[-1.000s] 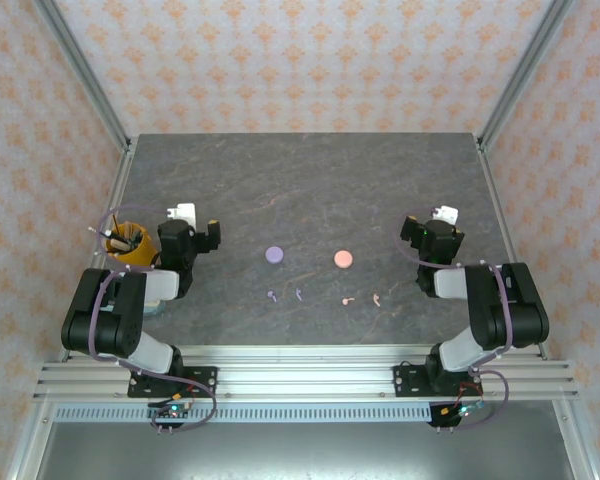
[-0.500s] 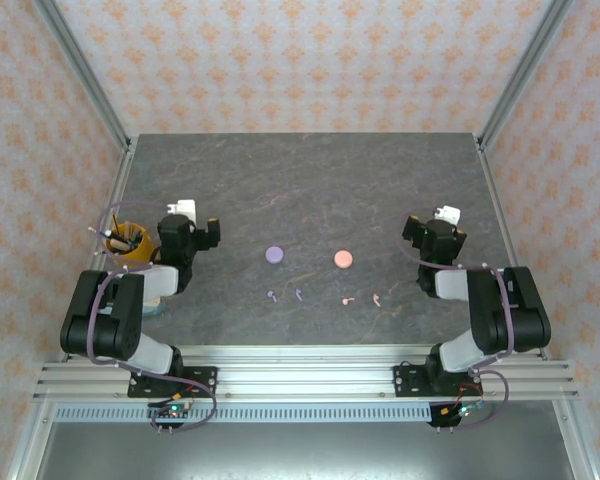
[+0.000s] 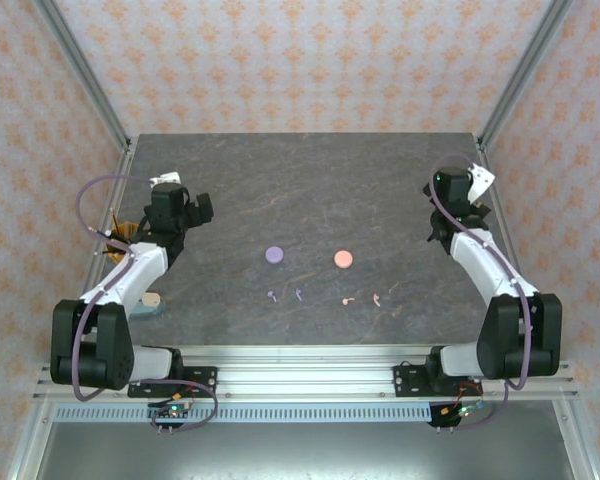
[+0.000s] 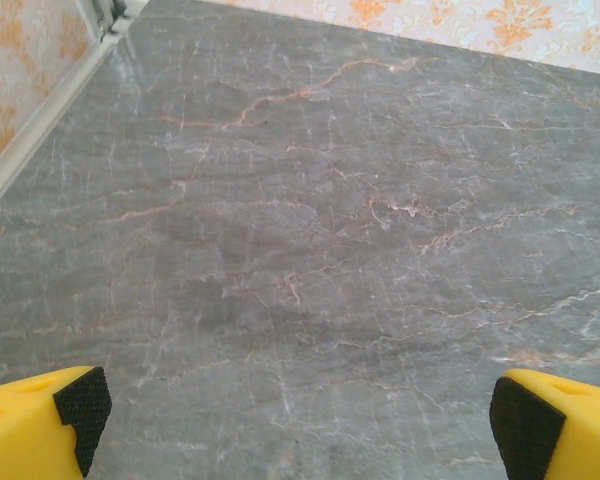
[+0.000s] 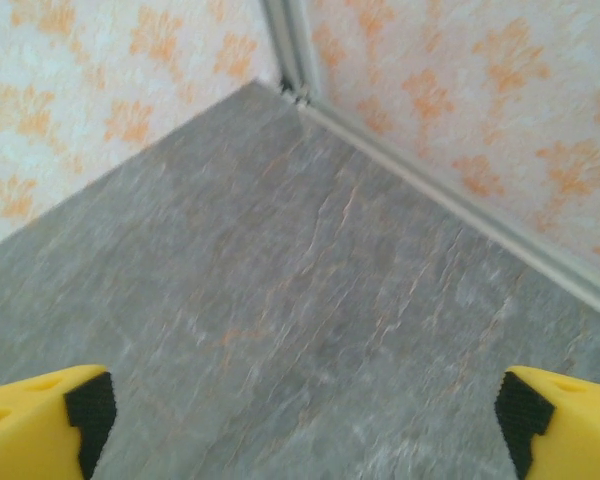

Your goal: Insert the wireless bluetooth earbuds into the charging case

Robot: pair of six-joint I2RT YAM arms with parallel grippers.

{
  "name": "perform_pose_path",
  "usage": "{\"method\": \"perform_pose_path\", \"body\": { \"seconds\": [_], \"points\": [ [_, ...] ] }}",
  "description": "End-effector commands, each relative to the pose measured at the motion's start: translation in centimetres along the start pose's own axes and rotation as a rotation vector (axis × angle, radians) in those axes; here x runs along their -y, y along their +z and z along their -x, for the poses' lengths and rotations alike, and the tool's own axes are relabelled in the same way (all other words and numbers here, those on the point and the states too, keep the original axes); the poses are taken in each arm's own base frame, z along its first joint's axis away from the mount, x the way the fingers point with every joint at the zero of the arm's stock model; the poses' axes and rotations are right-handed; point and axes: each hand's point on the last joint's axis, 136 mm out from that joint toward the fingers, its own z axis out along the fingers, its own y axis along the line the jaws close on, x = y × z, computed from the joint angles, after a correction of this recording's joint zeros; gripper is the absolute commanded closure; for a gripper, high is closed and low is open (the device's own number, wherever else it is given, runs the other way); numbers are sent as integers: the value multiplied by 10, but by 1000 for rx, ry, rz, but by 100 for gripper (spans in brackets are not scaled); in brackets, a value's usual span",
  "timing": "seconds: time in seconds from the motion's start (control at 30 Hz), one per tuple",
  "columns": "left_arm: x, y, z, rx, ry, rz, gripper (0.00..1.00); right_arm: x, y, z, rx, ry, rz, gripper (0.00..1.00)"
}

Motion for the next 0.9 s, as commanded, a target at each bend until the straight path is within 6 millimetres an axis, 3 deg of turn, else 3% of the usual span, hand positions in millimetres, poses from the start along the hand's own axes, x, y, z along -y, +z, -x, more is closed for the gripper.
{"method": "perform_pose_path", "body": {
  "seconds": [0.0,0.23,0.4,0.53,0.73,0.87],
  "points": [
    [-2,-8,-13,-133,-100,43,0,-2,-7,-58,-285,-82,49,5],
    [34,-7,-19,-213,-148,-38,0,-33,-41,-101,-512,-198,151,13],
    [67,-2,-36,-264,-182,-87,0,-57,-66,-140,-693,-212,204,20],
    [94,-3,-48,-288,-221,-130,0,-77,-83,-161,-756,-266,207,20],
    [131,-10,-61,-338,-280,-228,0,-109,-97,-185,-824,-370,221,22],
    [150,-10,-68,-395,-315,-288,0,-117,-96,-197,-830,-484,200,24]
  ]
}}
